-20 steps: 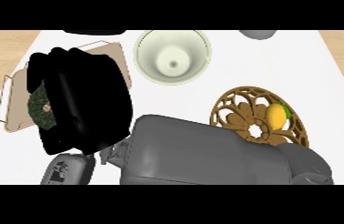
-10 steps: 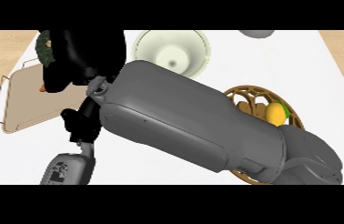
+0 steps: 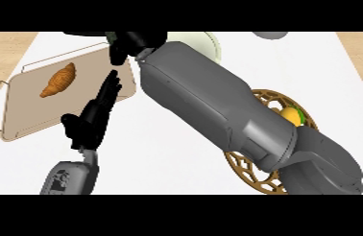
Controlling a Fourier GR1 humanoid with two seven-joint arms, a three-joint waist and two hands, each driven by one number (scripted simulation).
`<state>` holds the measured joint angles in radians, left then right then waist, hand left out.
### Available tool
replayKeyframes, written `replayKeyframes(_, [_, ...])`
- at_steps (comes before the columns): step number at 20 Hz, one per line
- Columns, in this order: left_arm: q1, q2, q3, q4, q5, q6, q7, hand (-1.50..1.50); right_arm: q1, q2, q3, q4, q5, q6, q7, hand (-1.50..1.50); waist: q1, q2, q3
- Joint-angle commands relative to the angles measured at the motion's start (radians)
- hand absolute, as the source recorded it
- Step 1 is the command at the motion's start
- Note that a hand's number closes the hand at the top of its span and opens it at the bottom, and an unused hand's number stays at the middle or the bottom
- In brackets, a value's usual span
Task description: Pick the squash from the placemat and place it in the bowl
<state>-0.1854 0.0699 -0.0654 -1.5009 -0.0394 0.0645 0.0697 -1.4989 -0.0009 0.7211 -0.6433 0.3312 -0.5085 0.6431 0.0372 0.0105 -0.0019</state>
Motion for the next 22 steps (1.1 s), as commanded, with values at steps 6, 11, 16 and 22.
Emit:
replayKeyframes(6, [0.020, 0.000, 0.009, -0.008, 0.017, -0.016, -0.009, 0.00, 0.022, -0.002, -0.085, 0.300, 0.015, -0.016, -0.229, 1.50, 0.007, 0.005, 0.000])
replayKeyframes(11, [-0.013, -0.039, -0.029, 0.000, -0.037, 0.031, -0.002, 0.00, 0.100, 0.001, -0.118, 0.395, 0.003, -0.087, -0.324, 1.50, 0.018, 0.011, 0.001])
replayKeyframes(16, [0.004, -0.031, -0.040, -0.026, -0.030, 0.007, -0.004, 0.00, 0.150, -0.037, -0.233, 0.438, -0.101, 0.021, -0.446, 1.50, 0.028, 0.017, 0.002])
replayKeyframes(22, [-0.024, -0.010, -0.011, -0.050, 0.001, -0.011, 0.063, 0.00, 0.185, -0.015, -0.316, 0.433, -0.174, 0.143, -0.627, -1.50, 0.024, 0.013, 0.003])
